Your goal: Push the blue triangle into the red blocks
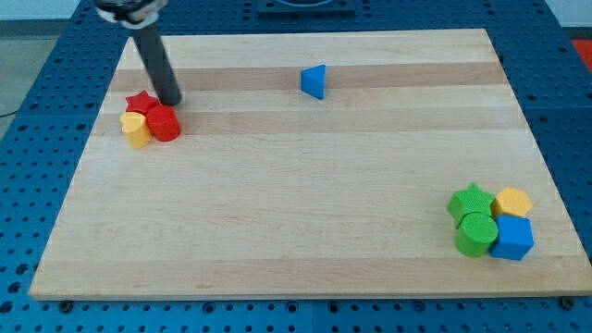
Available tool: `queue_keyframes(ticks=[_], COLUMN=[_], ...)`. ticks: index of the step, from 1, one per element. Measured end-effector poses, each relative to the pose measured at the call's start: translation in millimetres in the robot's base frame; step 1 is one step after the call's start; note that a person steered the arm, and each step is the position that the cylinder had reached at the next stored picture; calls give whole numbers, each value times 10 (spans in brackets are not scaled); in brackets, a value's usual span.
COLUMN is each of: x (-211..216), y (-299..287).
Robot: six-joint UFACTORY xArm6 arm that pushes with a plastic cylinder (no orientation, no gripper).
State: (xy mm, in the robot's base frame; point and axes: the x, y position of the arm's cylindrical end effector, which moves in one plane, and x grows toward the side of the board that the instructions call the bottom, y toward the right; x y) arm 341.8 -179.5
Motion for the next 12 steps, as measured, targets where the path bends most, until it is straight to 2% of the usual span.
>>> queue_keyframes(ticks=[2,3,4,5,6,12], x=[141,362,377,-84,-316,-323], y=[1264,1831,2243,2351,2351,1271])
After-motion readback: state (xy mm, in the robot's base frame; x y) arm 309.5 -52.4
